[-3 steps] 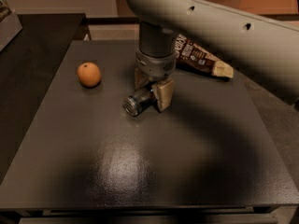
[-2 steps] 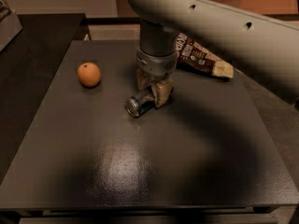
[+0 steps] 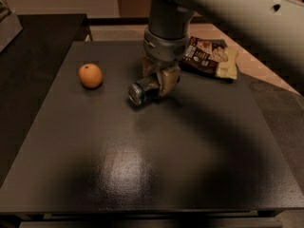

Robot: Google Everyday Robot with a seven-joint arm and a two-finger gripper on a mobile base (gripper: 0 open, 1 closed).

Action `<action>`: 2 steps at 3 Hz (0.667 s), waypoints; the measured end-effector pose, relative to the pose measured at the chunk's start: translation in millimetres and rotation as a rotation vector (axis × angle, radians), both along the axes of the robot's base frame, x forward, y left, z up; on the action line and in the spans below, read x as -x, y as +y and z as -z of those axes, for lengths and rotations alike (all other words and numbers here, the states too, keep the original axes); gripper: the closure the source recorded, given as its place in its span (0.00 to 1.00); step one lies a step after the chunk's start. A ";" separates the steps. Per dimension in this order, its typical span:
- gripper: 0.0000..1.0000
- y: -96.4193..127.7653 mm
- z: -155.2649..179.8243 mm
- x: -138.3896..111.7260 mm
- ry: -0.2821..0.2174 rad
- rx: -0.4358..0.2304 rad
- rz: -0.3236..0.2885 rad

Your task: Pick redbull can

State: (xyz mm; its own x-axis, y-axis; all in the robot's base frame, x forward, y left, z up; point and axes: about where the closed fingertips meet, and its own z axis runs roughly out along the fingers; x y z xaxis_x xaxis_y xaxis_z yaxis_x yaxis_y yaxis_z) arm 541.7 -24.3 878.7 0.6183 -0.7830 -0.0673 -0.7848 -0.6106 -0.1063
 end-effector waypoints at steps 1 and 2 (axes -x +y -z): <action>1.00 -4.8 -40.5 -1.2 -0.053 -0.036 0.024; 1.00 -8.5 -76.3 -1.1 -0.107 -0.072 0.030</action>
Offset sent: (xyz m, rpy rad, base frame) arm -0.0103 -0.0231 0.1176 0.0824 -0.1259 -0.0355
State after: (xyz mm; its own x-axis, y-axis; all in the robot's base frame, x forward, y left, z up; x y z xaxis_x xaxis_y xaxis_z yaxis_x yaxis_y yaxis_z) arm 542.8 -32.8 954.9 0.6016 -0.7966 -0.0593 -0.7843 -0.5749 -0.2332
